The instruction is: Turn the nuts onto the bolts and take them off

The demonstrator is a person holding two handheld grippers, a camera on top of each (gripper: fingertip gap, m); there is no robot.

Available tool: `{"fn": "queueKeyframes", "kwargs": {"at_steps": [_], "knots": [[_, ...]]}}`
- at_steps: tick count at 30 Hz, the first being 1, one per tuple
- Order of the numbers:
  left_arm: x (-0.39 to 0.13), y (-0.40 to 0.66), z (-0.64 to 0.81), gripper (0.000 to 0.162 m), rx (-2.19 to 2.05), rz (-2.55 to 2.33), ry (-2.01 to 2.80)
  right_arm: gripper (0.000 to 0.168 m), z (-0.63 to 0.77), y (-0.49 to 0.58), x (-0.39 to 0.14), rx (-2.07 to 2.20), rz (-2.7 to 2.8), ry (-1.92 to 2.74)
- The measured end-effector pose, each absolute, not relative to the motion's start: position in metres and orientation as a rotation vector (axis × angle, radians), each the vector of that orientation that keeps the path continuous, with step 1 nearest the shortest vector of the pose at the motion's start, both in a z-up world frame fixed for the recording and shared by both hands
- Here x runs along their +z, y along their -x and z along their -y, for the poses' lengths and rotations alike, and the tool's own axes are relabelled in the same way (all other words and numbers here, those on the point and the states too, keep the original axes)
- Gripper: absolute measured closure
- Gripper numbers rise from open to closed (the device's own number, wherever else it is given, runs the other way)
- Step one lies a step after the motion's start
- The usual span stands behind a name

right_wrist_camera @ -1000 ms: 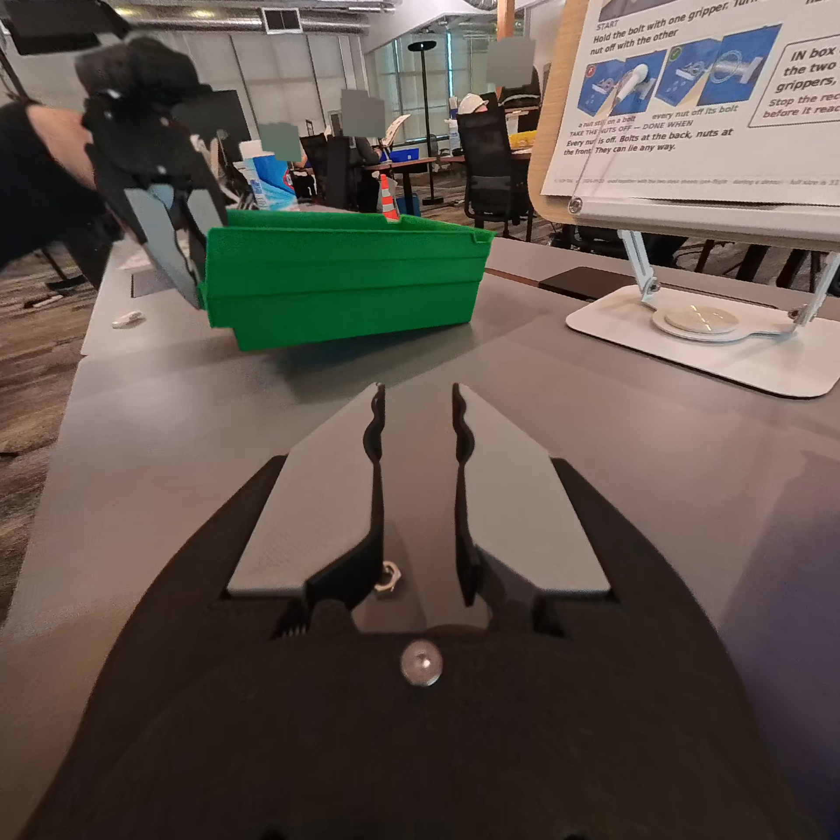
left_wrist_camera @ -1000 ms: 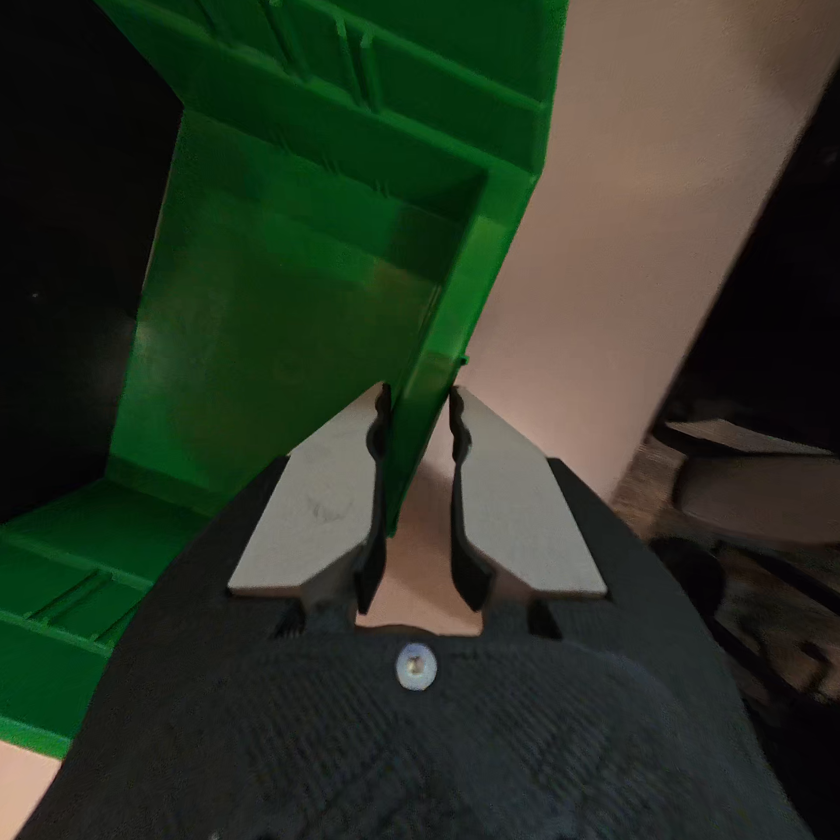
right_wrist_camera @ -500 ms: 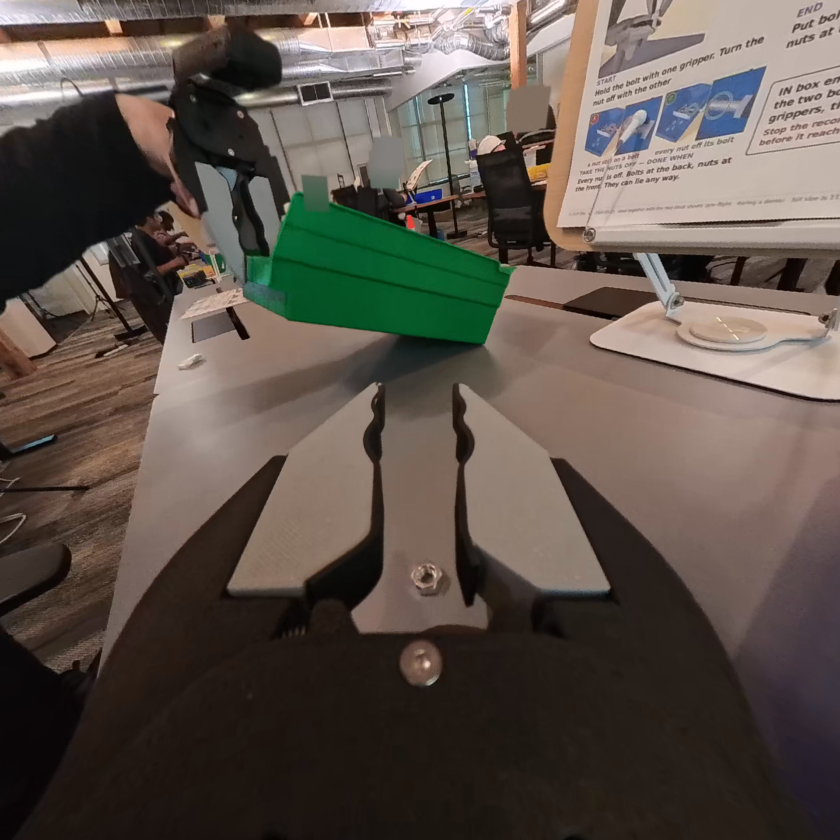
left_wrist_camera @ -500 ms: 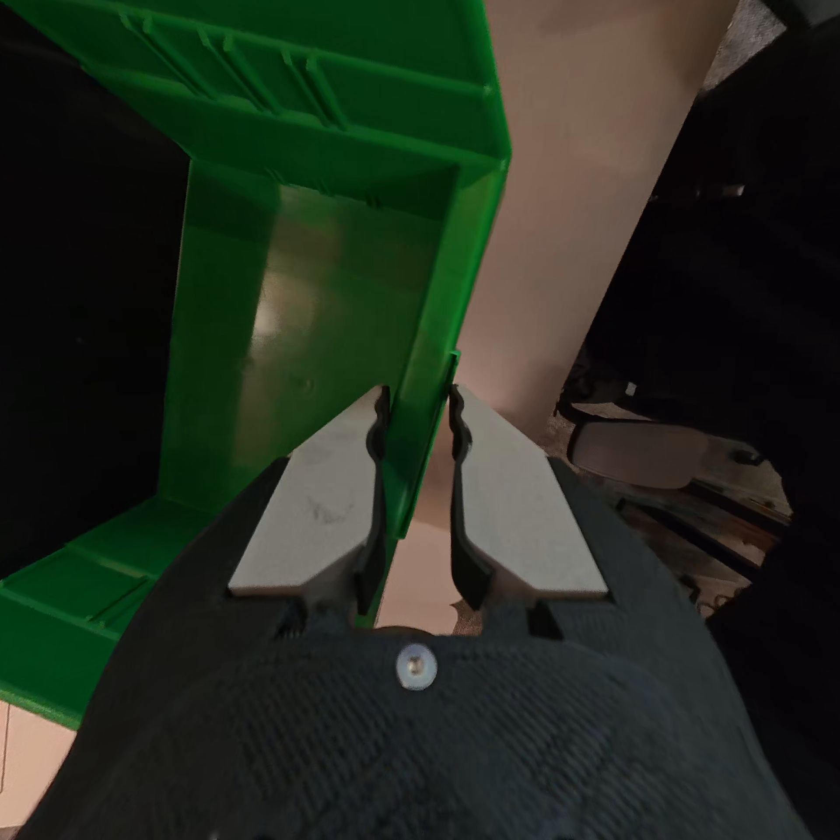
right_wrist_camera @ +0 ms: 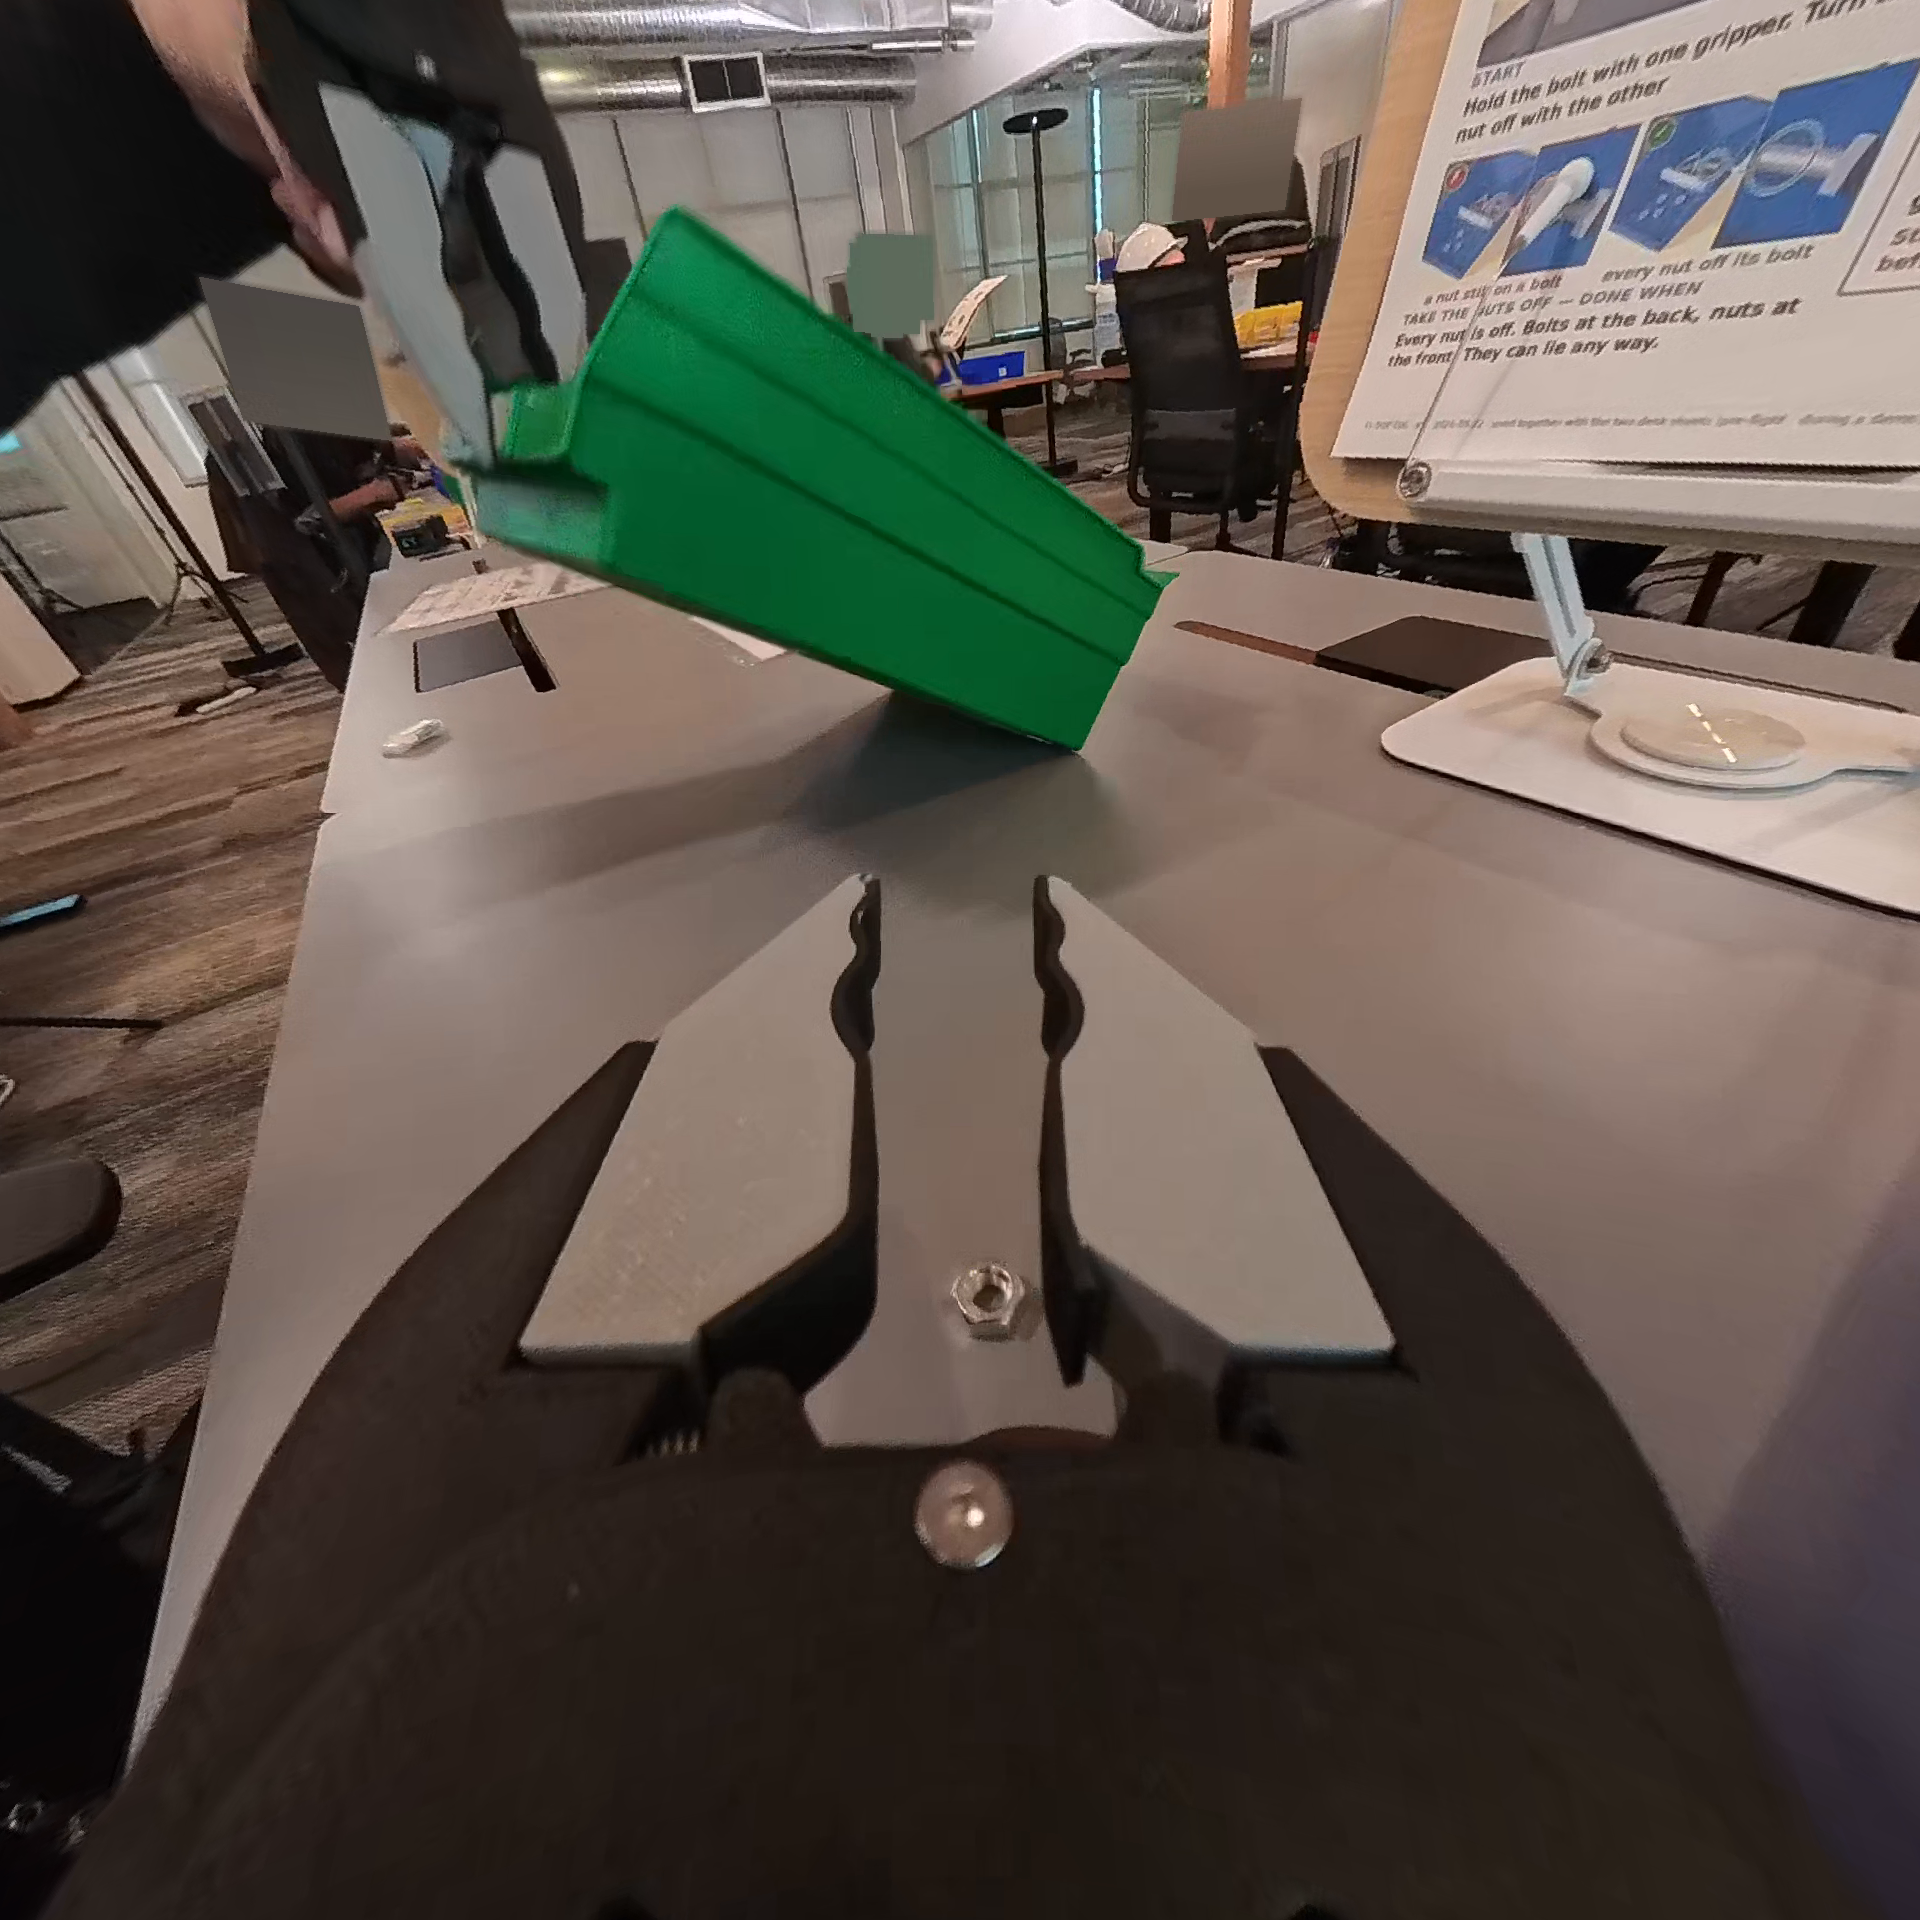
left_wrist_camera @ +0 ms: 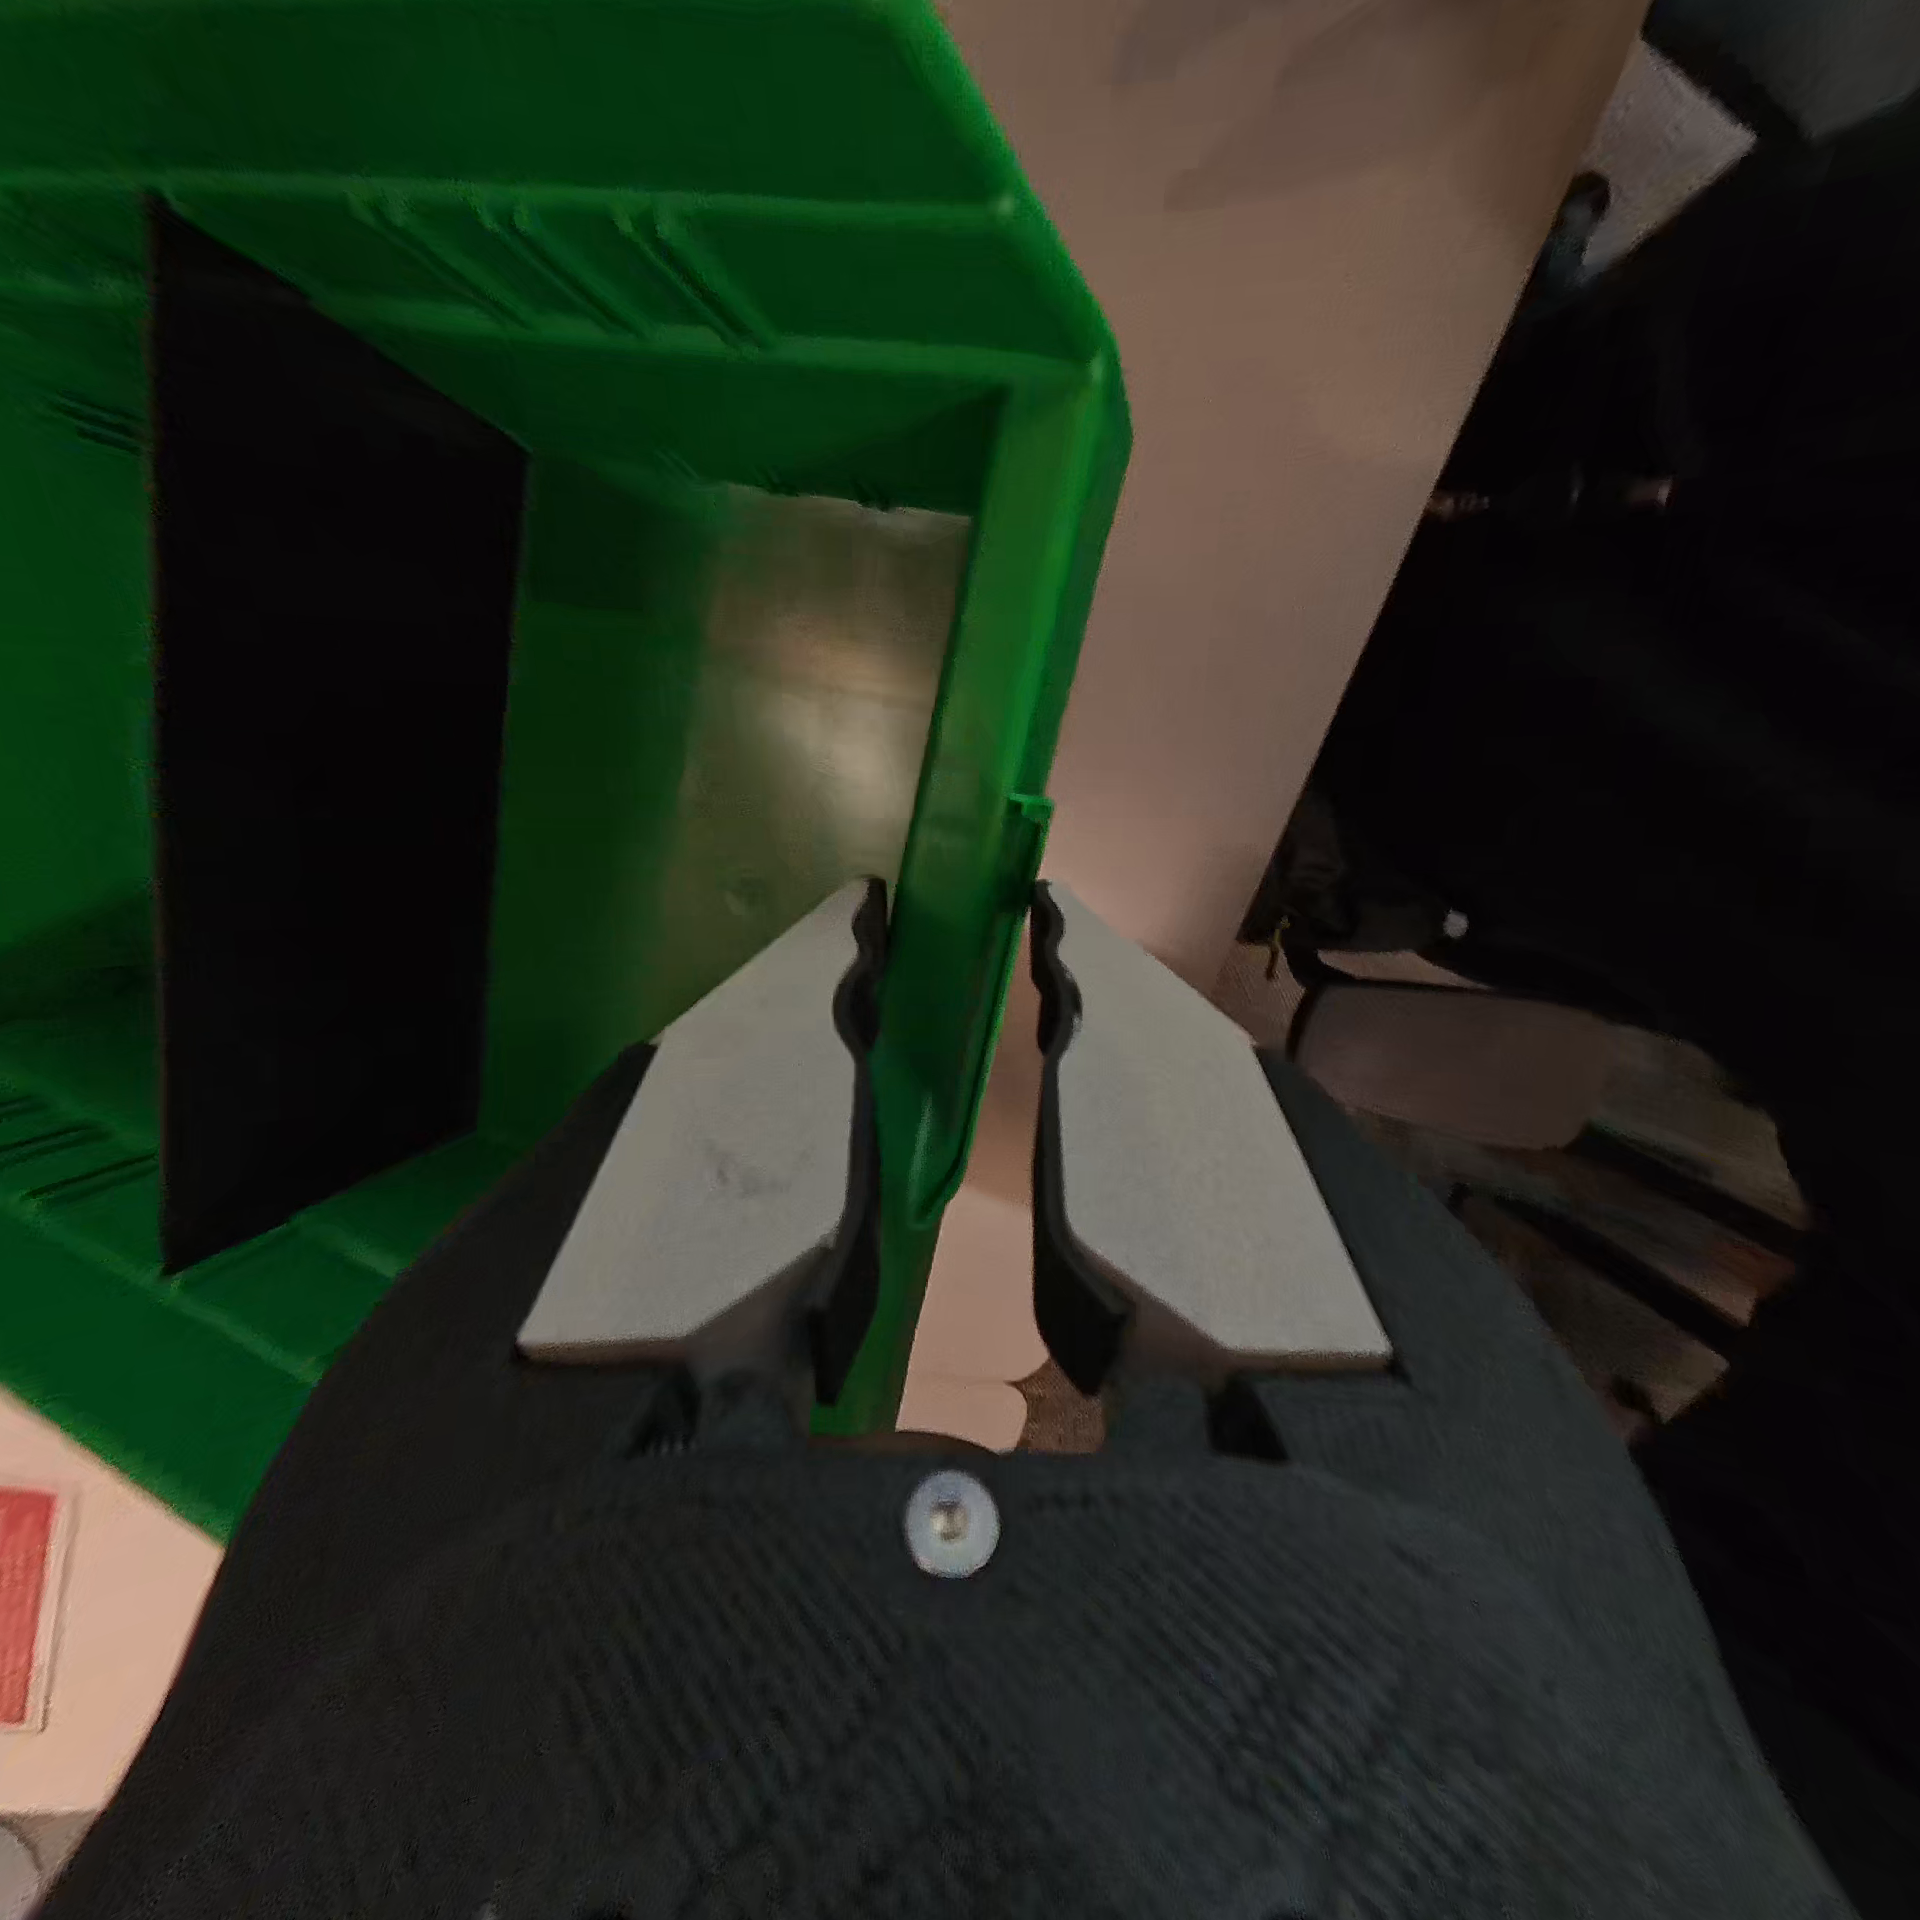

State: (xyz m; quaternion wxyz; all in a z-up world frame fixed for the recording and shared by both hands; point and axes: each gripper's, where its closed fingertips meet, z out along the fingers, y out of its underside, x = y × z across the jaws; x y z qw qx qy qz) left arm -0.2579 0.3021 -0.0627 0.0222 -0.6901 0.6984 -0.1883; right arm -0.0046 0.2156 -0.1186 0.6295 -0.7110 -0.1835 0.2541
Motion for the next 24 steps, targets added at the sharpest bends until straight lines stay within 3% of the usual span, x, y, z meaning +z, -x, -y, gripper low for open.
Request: {"fn": "queueKeyframes", "kwargs": {"at_steps": [6, 14, 18, 24], "knots": [[-0.010, 0.240, -0.346, 0.134, -0.578, -2.022, 2.098, 0.143, -0.217, 0.004, -0.117, 0.562, 0.419, 1.620], [-0.006, 0.233, -0.347, 0.135, -0.686, -1.979, 2.070, 0.143, -0.214, 0.002, -0.116, 0.578, 0.407, 1.616], [-0.053, 0.236, -0.293, 0.138, -0.618, -2.069, 1.985, 0.143, -0.209, 0.003, -0.111, 0.578, 0.417, 1.600], [-0.185, 0.257, -0.234, 0.147, -0.409, -2.076, 2.006, 0.143, -0.206, 0.008, -0.107, 0.592, 0.429, 1.584]]}}
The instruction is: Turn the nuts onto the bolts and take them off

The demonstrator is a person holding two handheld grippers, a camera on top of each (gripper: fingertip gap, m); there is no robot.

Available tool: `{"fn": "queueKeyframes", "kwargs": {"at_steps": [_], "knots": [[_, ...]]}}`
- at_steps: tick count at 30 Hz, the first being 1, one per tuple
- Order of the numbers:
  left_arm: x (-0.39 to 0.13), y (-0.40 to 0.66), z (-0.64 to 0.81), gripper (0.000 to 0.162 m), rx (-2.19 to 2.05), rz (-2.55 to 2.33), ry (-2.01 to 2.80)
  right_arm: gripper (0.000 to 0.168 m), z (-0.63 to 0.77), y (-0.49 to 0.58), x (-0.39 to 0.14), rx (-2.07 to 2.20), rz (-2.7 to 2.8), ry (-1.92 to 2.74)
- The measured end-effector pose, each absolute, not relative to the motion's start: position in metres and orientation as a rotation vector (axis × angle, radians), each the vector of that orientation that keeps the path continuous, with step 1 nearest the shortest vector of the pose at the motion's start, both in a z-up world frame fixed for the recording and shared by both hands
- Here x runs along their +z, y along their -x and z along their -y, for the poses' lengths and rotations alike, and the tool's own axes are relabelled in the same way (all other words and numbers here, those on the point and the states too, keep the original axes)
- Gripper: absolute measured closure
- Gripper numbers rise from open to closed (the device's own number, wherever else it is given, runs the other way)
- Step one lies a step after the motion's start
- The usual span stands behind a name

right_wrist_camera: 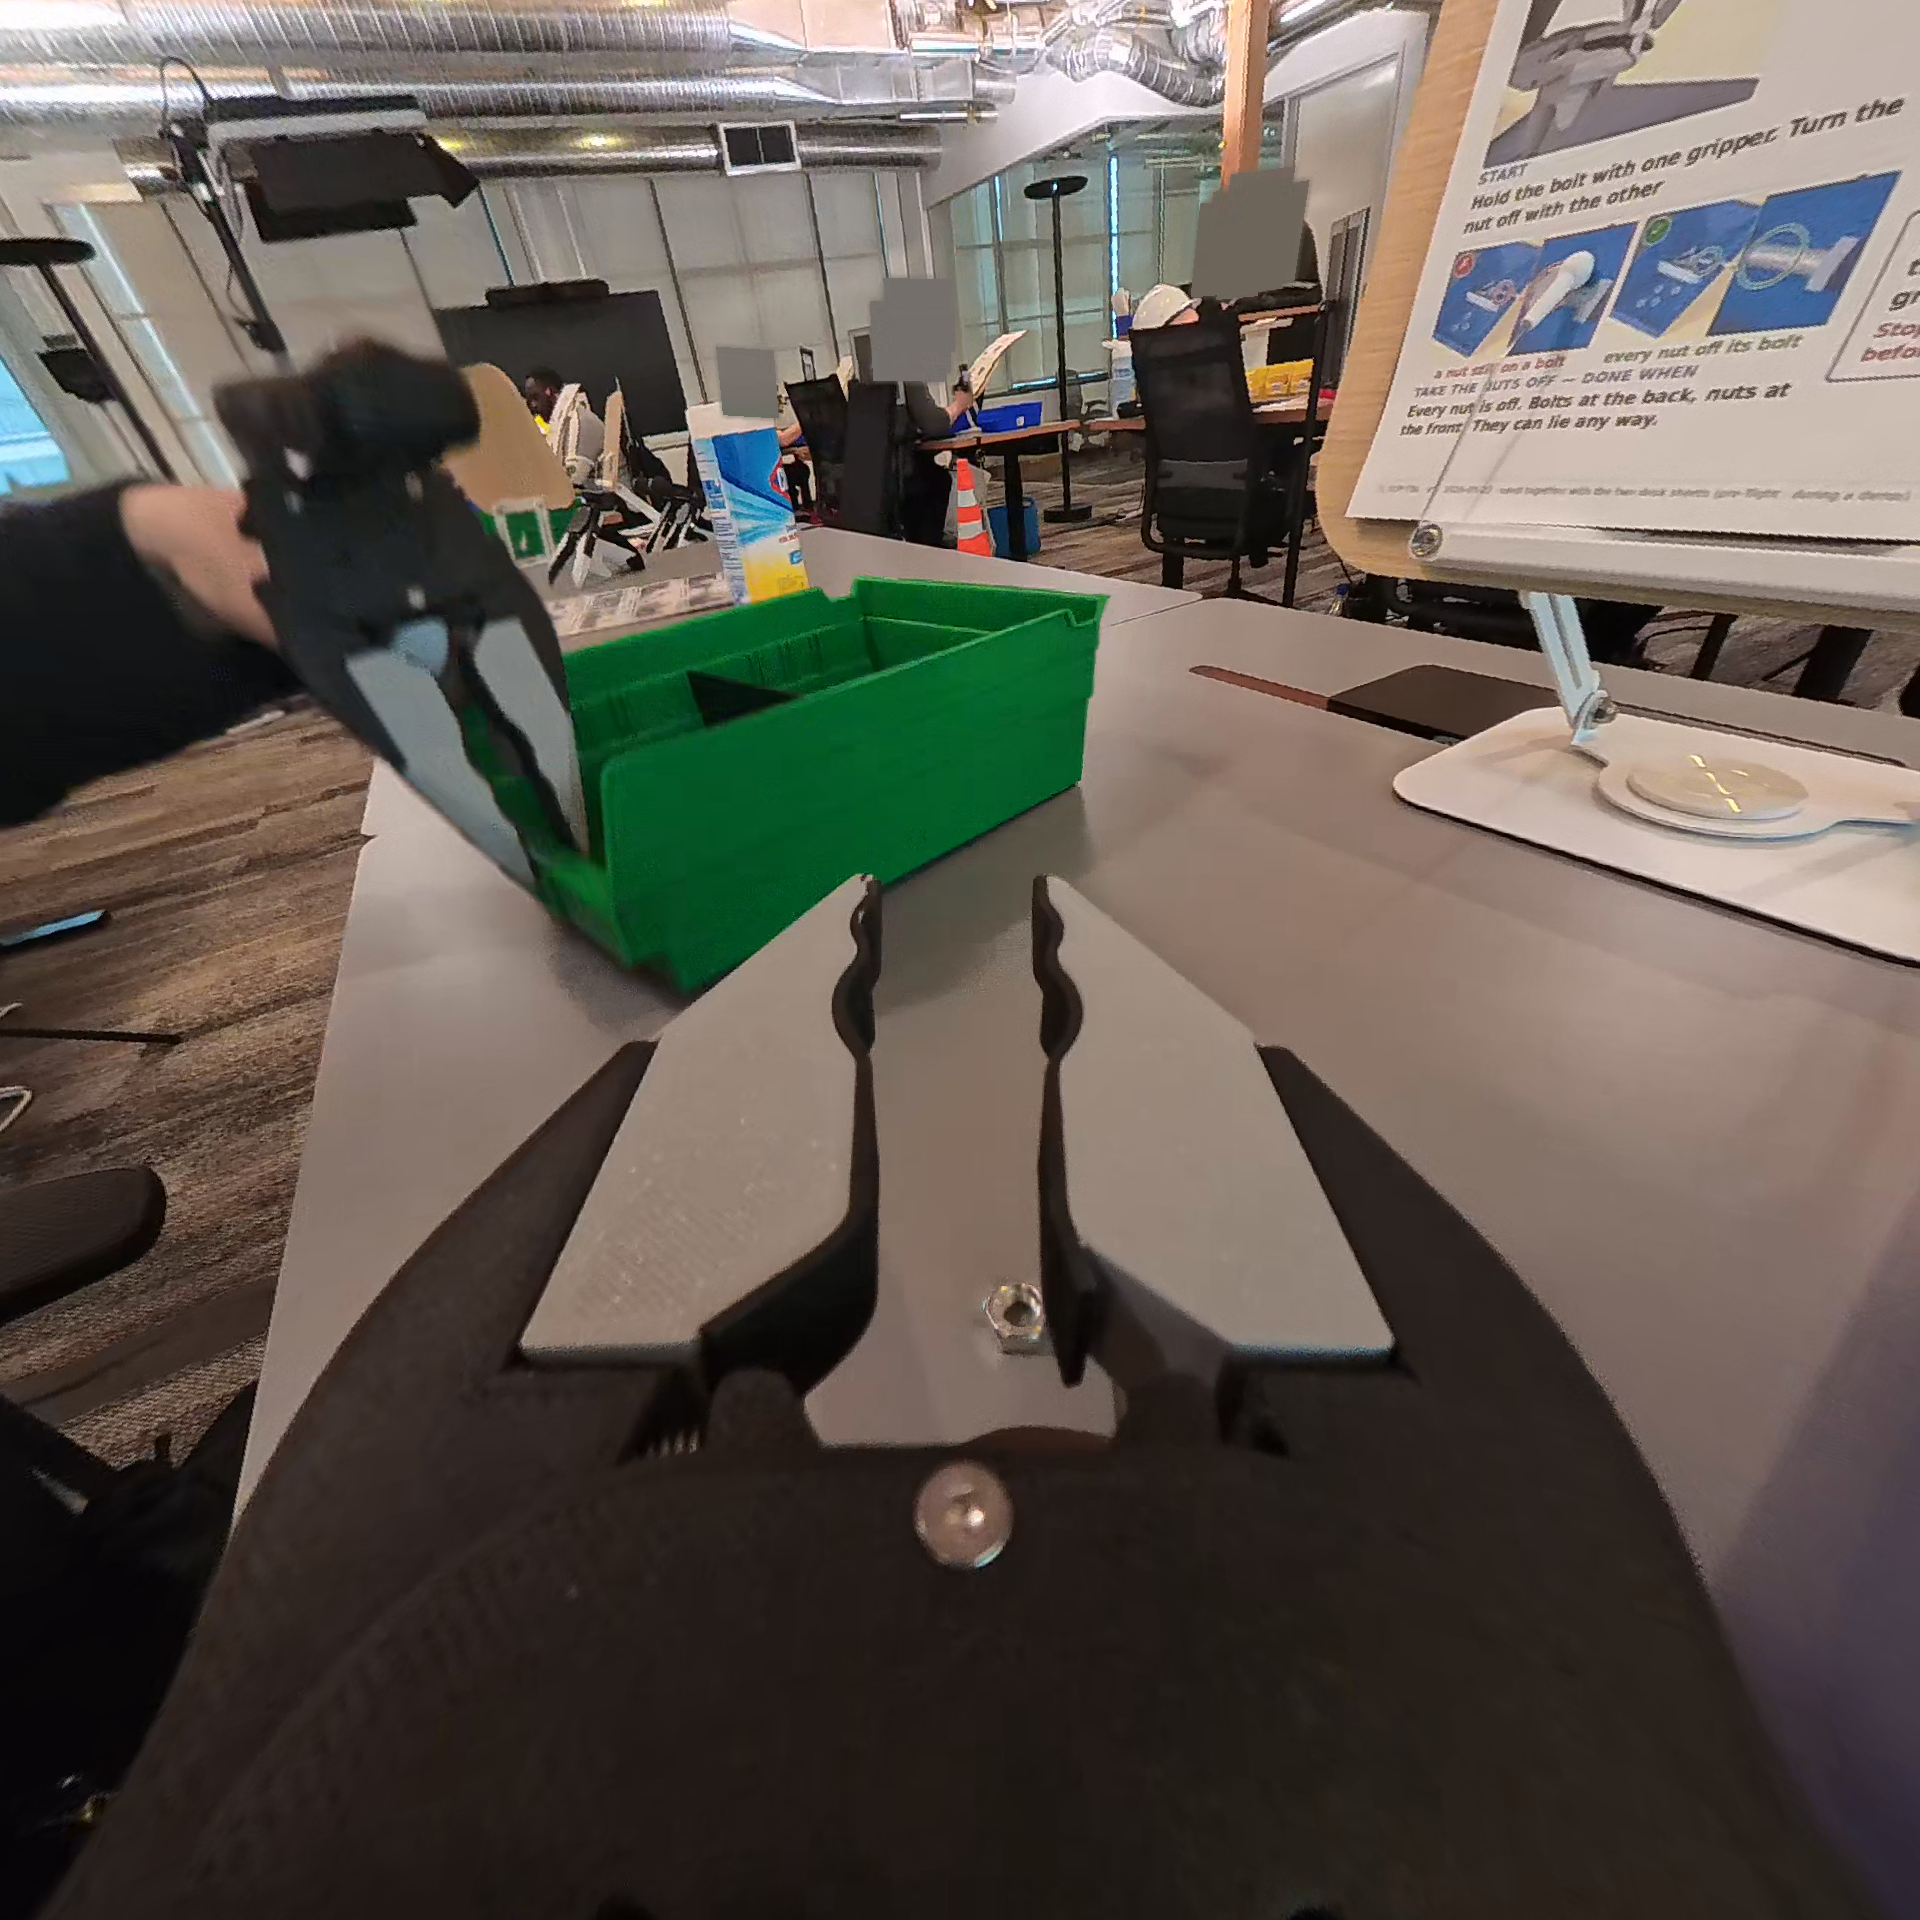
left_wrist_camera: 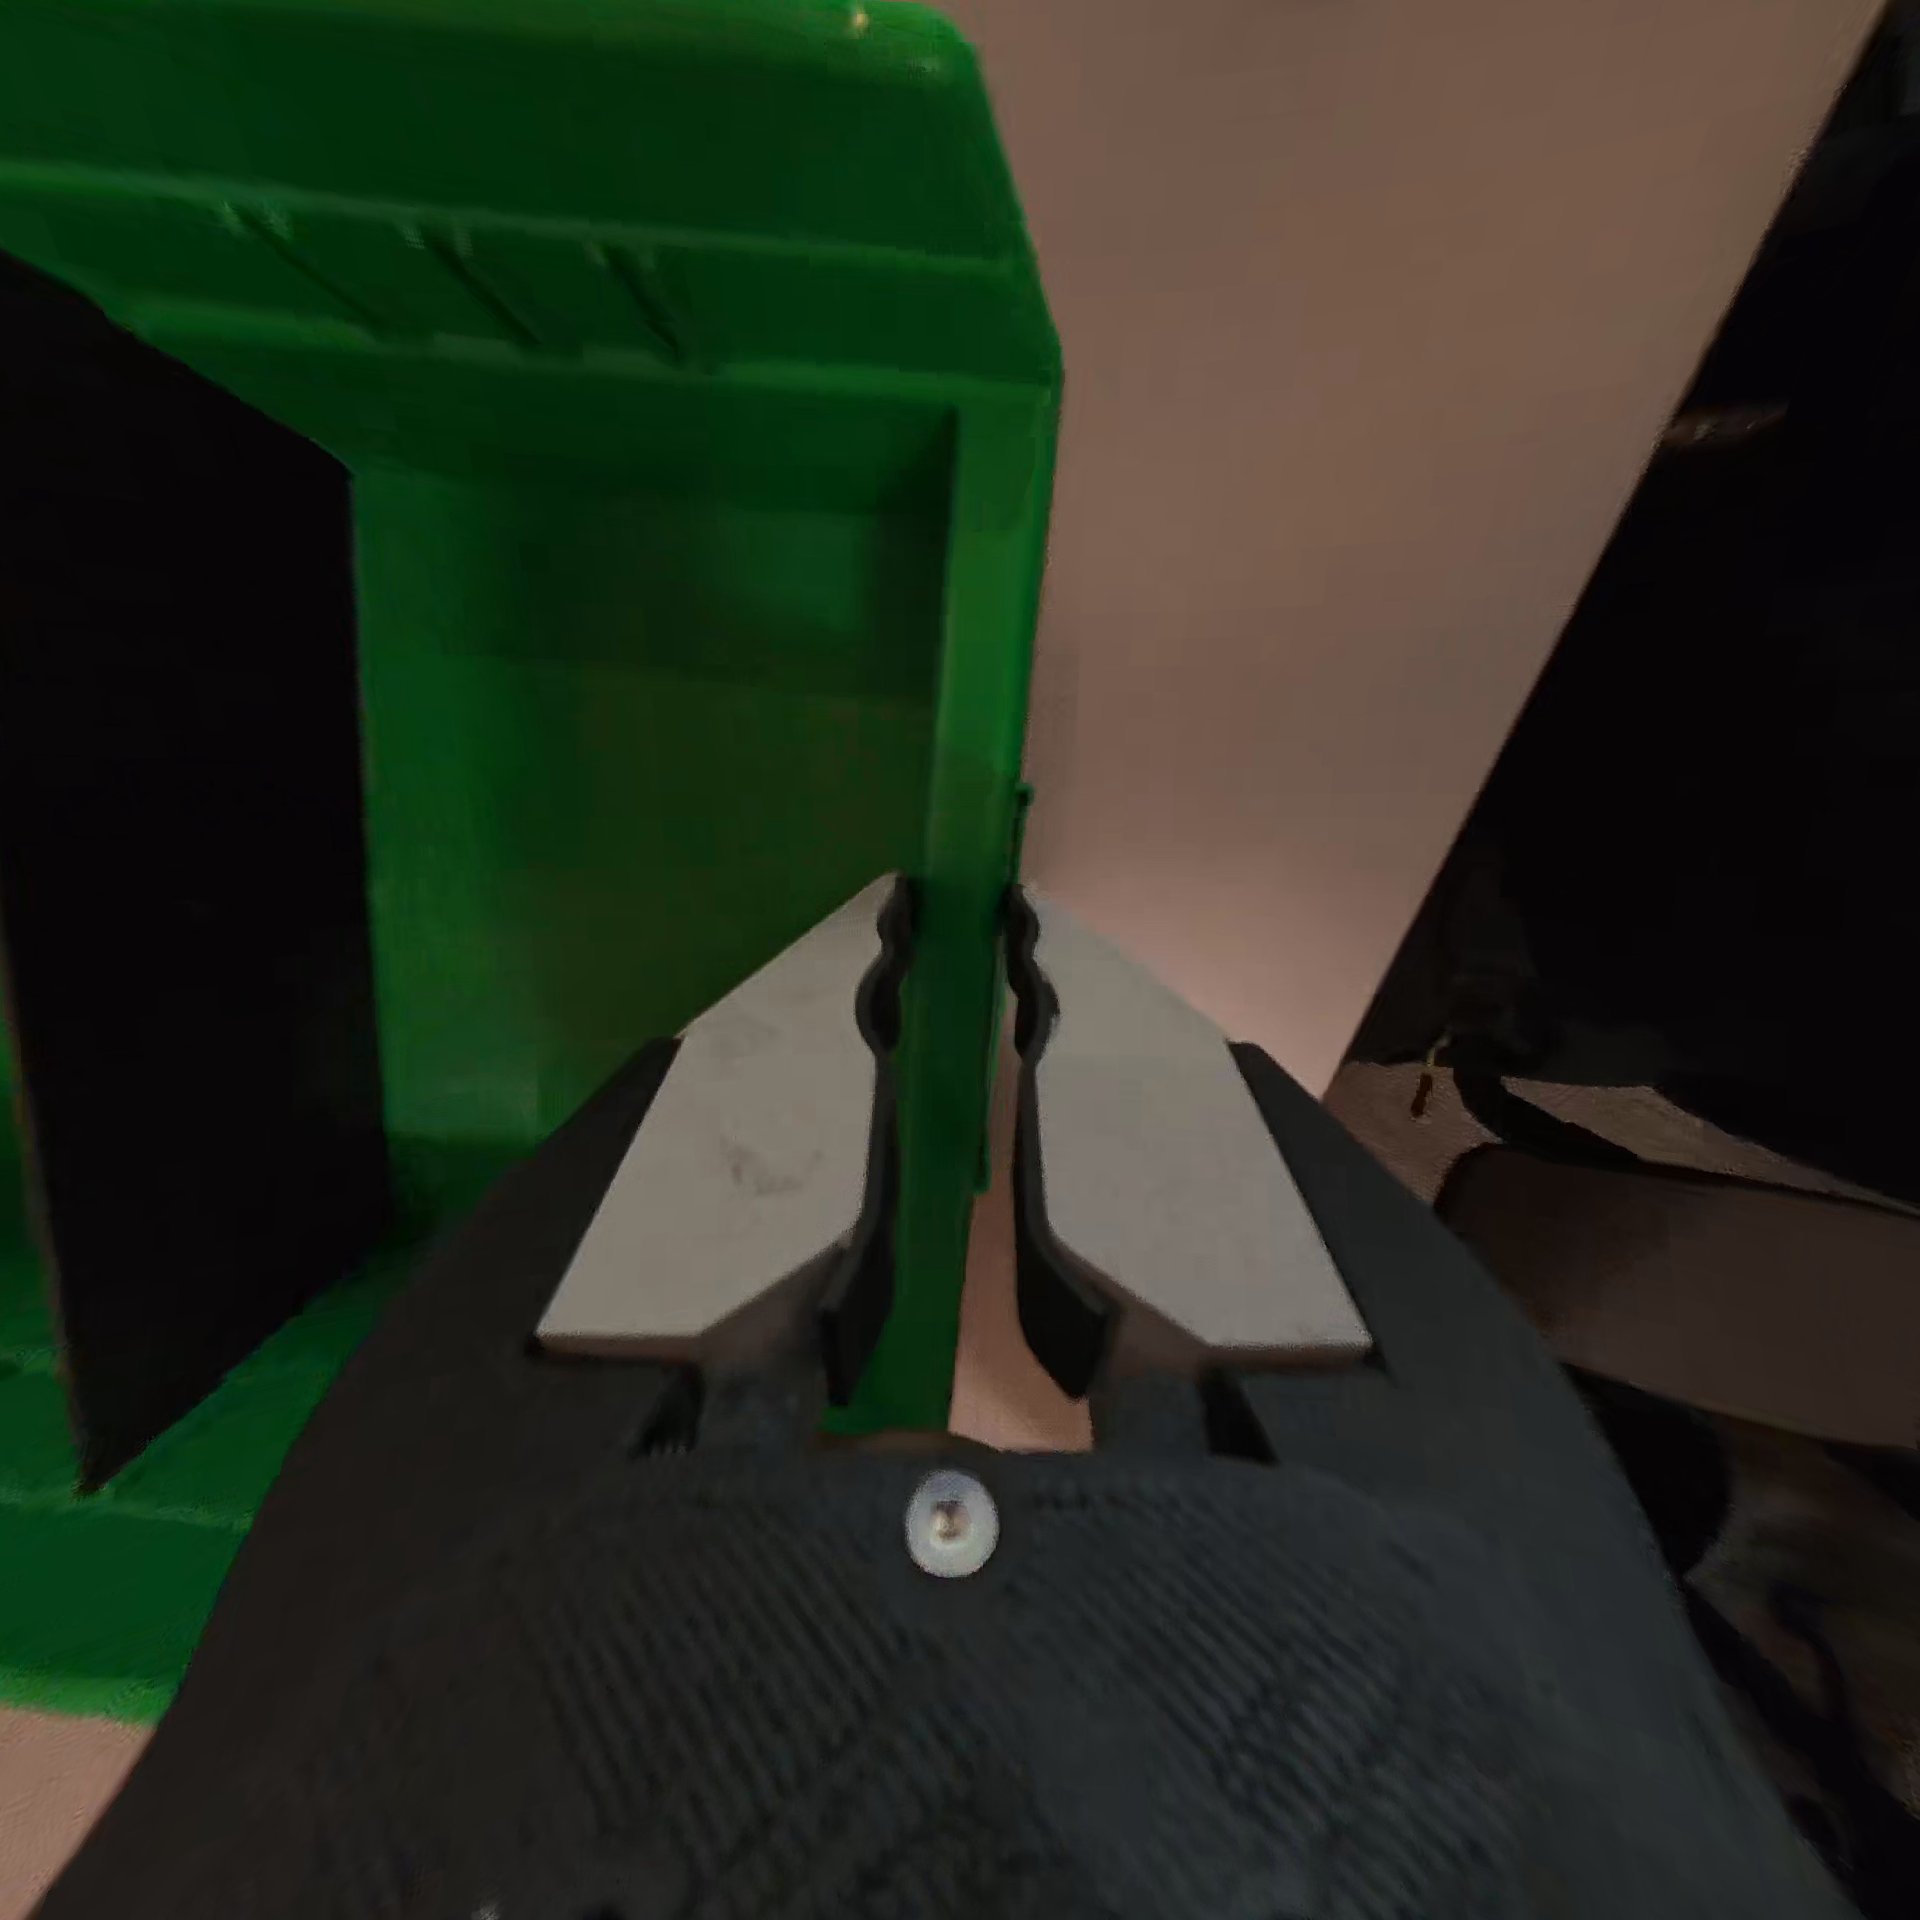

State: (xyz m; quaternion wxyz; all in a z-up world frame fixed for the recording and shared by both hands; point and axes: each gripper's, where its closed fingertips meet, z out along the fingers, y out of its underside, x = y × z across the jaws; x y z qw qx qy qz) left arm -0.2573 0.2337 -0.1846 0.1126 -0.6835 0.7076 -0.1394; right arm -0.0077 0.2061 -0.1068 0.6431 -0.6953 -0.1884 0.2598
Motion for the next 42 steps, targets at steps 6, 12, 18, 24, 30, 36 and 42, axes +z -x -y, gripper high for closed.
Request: {"fn": "queueKeyframes", "kwargs": {"at_steps": [6, 12, 18, 24, 30, 36, 42], "knots": [[-0.201, 0.276, -0.224, 0.145, -0.353, -2.056, 1.930, 0.143, -0.206, 0.011, -0.111, 0.586, 0.445, 1.600], [-0.149, 0.276, -0.209, 0.149, -0.975, -1.929, 2.046, 0.143, -0.207, 0.007, -0.109, 0.573, 0.430, 1.594], [-0.075, 0.227, -0.348, 0.145, -0.750, -1.328, 1.987, 0.143, -0.209, 0.008, -0.110, 0.591, 0.419, 1.597], [-0.167, 0.175, -0.425, 0.141, -0.524, -1.336, 2.366, 0.144, -0.211, 0.007, -0.119, 0.511, 0.449, 1.627], [-0.231, 0.161, -0.455, 0.139, -0.336, -1.322, 2.550, 0.144, -0.209, 0.004, -0.111, 0.511, 0.435, 1.598], [-0.229, 0.161, -0.464, 0.155, -0.256, -1.403, 2.433, 0.144, -0.205, 0.005, -0.106, 0.513, 0.444, 1.577], [-0.154, 0.170, -0.453, 0.155, -0.374, -1.334, 2.220, 0.144, -0.201, 0.008, -0.102, 0.520, 0.457, 1.565]]}}
